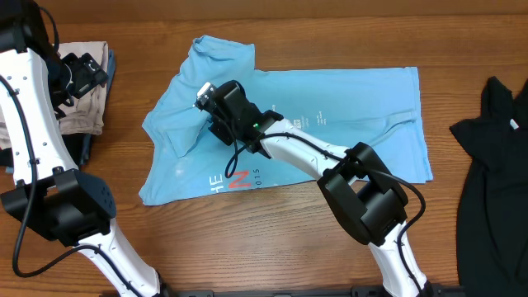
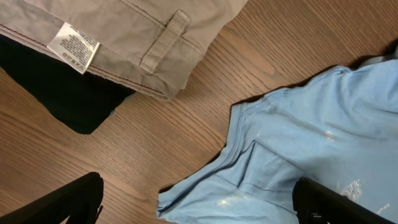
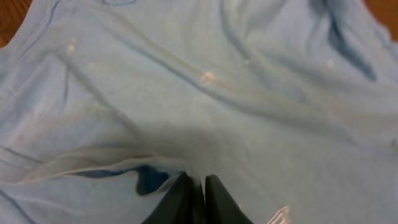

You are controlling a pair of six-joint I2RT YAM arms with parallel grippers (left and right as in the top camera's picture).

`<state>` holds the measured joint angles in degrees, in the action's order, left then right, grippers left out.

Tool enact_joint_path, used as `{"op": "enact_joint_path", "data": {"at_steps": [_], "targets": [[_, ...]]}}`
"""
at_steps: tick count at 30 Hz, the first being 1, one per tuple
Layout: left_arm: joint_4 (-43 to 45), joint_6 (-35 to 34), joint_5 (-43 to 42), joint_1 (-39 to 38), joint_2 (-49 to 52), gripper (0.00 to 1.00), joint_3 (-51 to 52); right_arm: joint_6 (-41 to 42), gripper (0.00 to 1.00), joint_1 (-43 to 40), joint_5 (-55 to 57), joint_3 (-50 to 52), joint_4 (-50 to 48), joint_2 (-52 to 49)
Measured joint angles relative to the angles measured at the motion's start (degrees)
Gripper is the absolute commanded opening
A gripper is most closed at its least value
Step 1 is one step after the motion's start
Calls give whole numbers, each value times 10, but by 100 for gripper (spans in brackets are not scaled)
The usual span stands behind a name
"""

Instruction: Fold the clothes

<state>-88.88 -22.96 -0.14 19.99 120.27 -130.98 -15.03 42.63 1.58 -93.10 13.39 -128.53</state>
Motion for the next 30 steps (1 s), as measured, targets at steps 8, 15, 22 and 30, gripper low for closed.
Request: {"op": "enact_joint_path", "data": {"at_steps": [8, 15, 22, 30], "targets": [[0, 0, 0, 0, 0, 100, 0, -1, 58, -3, 2, 0, -60, 0], [0, 0, 0, 0, 0, 100, 0, 55, 4, -2, 0, 0, 11, 43], [0, 0, 0, 0, 0, 100, 0, 169, 4, 3, -106, -6, 157, 88], [0, 0, 0, 0, 0, 100, 0, 193, 4, 47, -136, -6, 138, 1]]}}
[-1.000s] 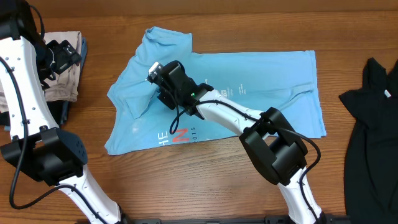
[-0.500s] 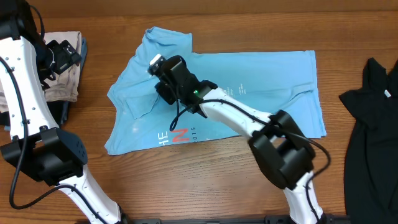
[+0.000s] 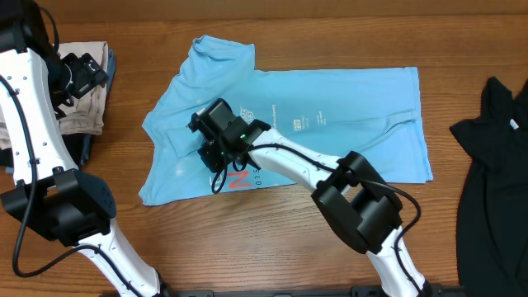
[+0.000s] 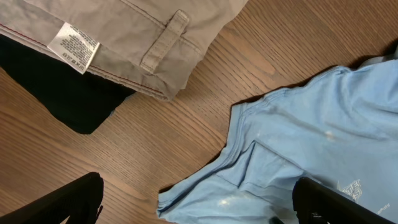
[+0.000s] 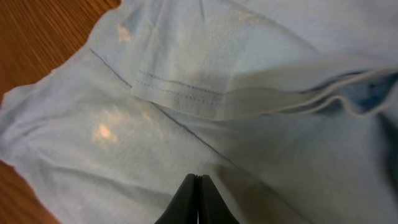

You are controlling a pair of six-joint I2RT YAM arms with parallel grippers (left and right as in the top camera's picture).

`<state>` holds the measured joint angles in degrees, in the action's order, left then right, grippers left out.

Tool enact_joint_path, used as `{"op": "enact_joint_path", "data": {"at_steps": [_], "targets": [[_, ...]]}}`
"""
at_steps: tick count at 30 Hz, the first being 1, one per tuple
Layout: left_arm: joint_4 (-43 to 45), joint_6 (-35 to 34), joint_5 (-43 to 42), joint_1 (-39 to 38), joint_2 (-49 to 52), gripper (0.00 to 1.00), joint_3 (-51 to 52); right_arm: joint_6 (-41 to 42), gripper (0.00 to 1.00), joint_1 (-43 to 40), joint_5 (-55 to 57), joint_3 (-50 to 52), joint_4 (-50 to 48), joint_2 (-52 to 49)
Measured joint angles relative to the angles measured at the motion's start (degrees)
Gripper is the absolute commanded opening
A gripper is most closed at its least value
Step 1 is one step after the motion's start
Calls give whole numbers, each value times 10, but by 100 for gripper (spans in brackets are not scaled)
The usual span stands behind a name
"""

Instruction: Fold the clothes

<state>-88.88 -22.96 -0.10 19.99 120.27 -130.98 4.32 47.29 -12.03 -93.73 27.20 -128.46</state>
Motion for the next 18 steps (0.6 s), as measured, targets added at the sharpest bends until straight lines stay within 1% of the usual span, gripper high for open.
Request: {"op": "enact_joint_path", "data": {"at_steps": [10, 12, 13, 14, 15, 16, 17, 18], "targets": [[0, 0, 0, 0, 0, 100, 0, 2, 4, 0, -2, 0, -71, -27], [0, 0, 0, 0, 0, 100, 0, 2, 7, -1, -2, 0, -85, -27], [0, 0, 0, 0, 0, 100, 0, 2, 11, -3, -2, 0, -80, -25], [0, 0, 0, 0, 0, 100, 0, 2, 22, -8, -2, 0, -75, -19], [0, 0, 0, 0, 0, 100, 0, 5, 44, -24, -2, 0, -57, 8], [0, 0, 0, 0, 0, 100, 0, 4, 57, -40, -3, 1, -43, 37], [0, 0, 0, 0, 0, 100, 0, 5, 64, -73, -3, 0, -21, 92], [0, 0, 0, 0, 0, 100, 0, 4, 82, -104, -4, 0, -2, 137]]}}
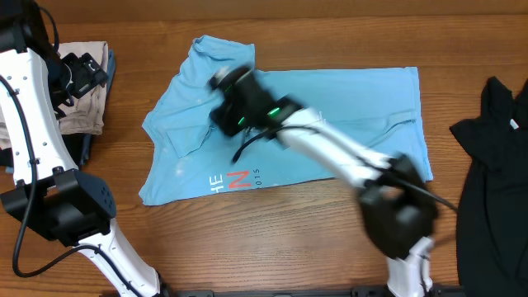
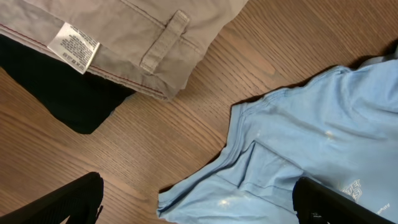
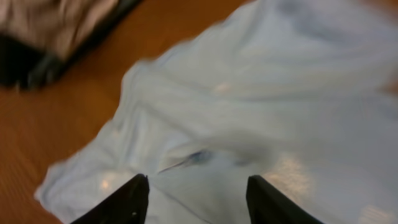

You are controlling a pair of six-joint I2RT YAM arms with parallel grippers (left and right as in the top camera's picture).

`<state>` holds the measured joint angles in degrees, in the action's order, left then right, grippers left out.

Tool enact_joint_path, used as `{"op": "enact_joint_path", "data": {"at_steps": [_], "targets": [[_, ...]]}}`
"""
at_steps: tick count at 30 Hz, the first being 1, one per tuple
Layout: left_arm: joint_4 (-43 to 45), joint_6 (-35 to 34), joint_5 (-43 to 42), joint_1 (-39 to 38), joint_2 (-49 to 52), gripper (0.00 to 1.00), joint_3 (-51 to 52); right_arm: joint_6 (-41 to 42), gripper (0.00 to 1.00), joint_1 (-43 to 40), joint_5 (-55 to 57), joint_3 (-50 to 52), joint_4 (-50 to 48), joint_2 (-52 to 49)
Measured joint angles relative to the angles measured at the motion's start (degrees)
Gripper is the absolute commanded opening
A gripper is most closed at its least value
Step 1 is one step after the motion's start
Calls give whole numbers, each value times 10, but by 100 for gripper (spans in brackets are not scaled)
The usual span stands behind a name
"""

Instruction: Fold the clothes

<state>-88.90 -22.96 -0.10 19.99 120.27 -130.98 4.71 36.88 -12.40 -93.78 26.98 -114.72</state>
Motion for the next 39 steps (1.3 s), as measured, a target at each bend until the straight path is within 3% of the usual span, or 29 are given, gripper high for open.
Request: {"op": "enact_joint_path", "data": {"at_steps": [1, 2, 4, 8, 12, 14, 18, 21, 22, 24, 27, 29, 36, 39], "targets": [[1, 0, 0, 0, 0, 100, 0, 0, 98, -39, 0, -3, 24, 49], [5, 0, 0, 0, 0, 100, 0, -1, 100, -69, -2, -8, 45, 75], [15, 0, 0, 0, 0, 100, 0, -1, 100, -157, 3, -15, 109, 125], [37, 0, 0, 0, 0, 100, 0, 0, 100, -290, 5, -12, 202, 115], [25, 1, -12, 0, 0, 75, 0, 0, 100, -369, 6, -11, 205, 113], [-18, 5, -19, -6, 0, 74, 0, 0, 100, -396, 7, -11, 206, 113], [-46, 22, -20, -63, 0, 82, 44, 0, 100, -407, 6, -11, 206, 113], [4, 21, 5, -164, 3, 81, 159, 0, 100, -406, 6, -11, 206, 113], [16, 19, 10, -179, 3, 78, 181, 0, 100, -406, 6, -11, 206, 113], [49, 12, 17, -212, 4, 57, 247, 0, 100, -407, 6, -11, 205, 113], [139, -1, 16, -221, 5, 50, 310, 0, 100, -406, 6, -11, 206, 113], [188, -7, 11, -221, 6, 39, 351, 0, 100, -406, 6, -11, 206, 113], [292, -16, -4, -221, 7, 50, 428, 0, 100, -406, 6, -11, 206, 113], [299, -16, -5, -221, 7, 45, 440, 0, 100, -406, 6, -11, 206, 113]]}}
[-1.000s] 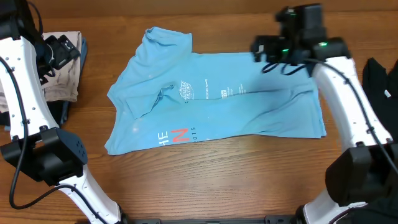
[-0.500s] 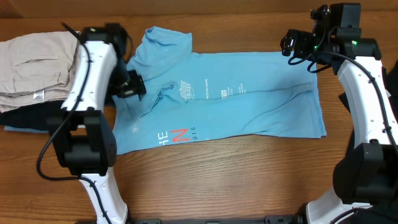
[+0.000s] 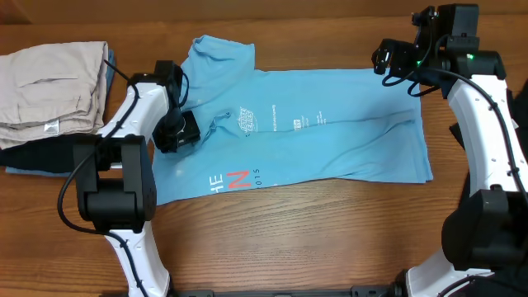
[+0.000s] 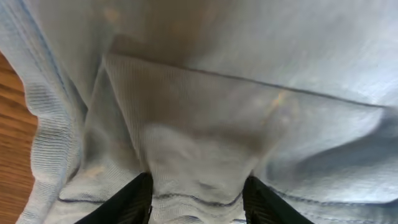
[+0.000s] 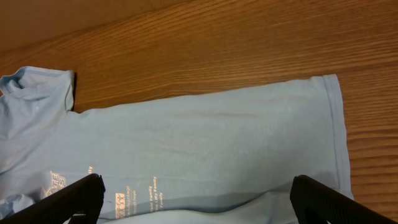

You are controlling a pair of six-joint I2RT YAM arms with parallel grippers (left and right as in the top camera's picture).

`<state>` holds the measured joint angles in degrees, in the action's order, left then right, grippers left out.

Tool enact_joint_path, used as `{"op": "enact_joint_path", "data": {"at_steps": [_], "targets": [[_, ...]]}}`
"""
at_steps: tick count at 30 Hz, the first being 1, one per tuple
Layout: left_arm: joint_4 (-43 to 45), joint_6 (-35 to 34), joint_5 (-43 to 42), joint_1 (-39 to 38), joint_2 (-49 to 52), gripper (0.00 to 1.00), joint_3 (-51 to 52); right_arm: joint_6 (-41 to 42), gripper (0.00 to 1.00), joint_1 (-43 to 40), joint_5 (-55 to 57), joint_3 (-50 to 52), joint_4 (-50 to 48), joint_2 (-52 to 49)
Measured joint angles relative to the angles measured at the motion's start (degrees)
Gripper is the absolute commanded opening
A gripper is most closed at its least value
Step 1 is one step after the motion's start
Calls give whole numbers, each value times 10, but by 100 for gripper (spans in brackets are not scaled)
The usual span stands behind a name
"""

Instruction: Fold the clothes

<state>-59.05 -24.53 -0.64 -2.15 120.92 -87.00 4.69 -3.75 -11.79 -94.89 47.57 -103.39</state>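
Observation:
A light blue T-shirt [image 3: 330, 132] lies spread across the table, print side up, collar end at the left. My left gripper [image 3: 176, 132] is down on its left sleeve. In the left wrist view that gripper [image 4: 196, 202] is partly open, and a ridge of sleeve cloth [image 4: 199, 155] bulges between the black fingers [image 4: 134, 199]. My right gripper [image 3: 388, 59] hangs at the back right above the shirt's hem end. It is wide open [image 5: 196, 190] with nothing in it, and the shirt [image 5: 205, 143] lies well below.
Folded khaki trousers [image 3: 49, 82] rest on a dark garment [image 3: 25, 165] at the far left. The wooden table [image 3: 289, 239] shows in front of the shirt, and behind it in the right wrist view [image 5: 186, 37].
My left gripper was open beside the khaki stack and is now down on the shirt's left sleeve, half closed round a ridge of cloth. My right gripper has left the sleeve area for the back right.
My right gripper was shut on the shirt near the left sleeve, then shut lower by the printed letters, then open above that side. The left gripper stayed open by the khaki stack throughout. Now the arms have swapped: left on the sleeve, right away at the back right.

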Motion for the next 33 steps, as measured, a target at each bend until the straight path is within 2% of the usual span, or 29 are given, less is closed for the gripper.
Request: {"op": "enact_joint_path", "data": {"at_steps": [1, 4, 7, 8, 9, 11, 13, 16, 18, 23, 27, 30, 33], "targets": [[0, 0, 0, 0, 0, 45, 4, 0, 100, 0, 0, 0, 0, 0], [-7, -4, -4, 0, 0, 63, 5, 0, 100, 0, 0, 0, 0, 0], [-25, -7, -18, 0, 0, 63, 5, 0, 100, 0, 0, 0, 0, 0], [-28, -7, -22, 0, 0, 61, 5, 0, 100, 0, 0, 0, 0, 0], [-30, -7, -24, 0, 0, 54, 5, 0, 100, 0, 0, 0, 0, 0], [-31, -7, -24, 0, 0, 30, 5, 0, 100, 0, 0, 0, 0, 0], [-31, -9, -26, 0, 0, 16, 5, 0, 100, 0, 0, 0, 0, 0], [-31, -8, -28, 0, 0, 12, 5, 0, 100, 0, 0, 0, 0, 0], [-31, -8, -28, 0, 0, 4, 5, 0, 100, 0, 0, 0, 0, 0], [-46, -8, -28, 0, 0, 4, -5, 0, 100, 0, 0, 0, 0, 0], [-71, -6, -27, 0, 0, 4, -75, 0, 100, 0, 0, 0, 0, 0], [-47, -6, -14, 0, 0, 5, -101, 0, 100, 0, 0, 0, 0, 0], [-10, -4, -1, 0, 0, 12, -101, 0, 100, 0, 0, 0, 0, 0]]}}
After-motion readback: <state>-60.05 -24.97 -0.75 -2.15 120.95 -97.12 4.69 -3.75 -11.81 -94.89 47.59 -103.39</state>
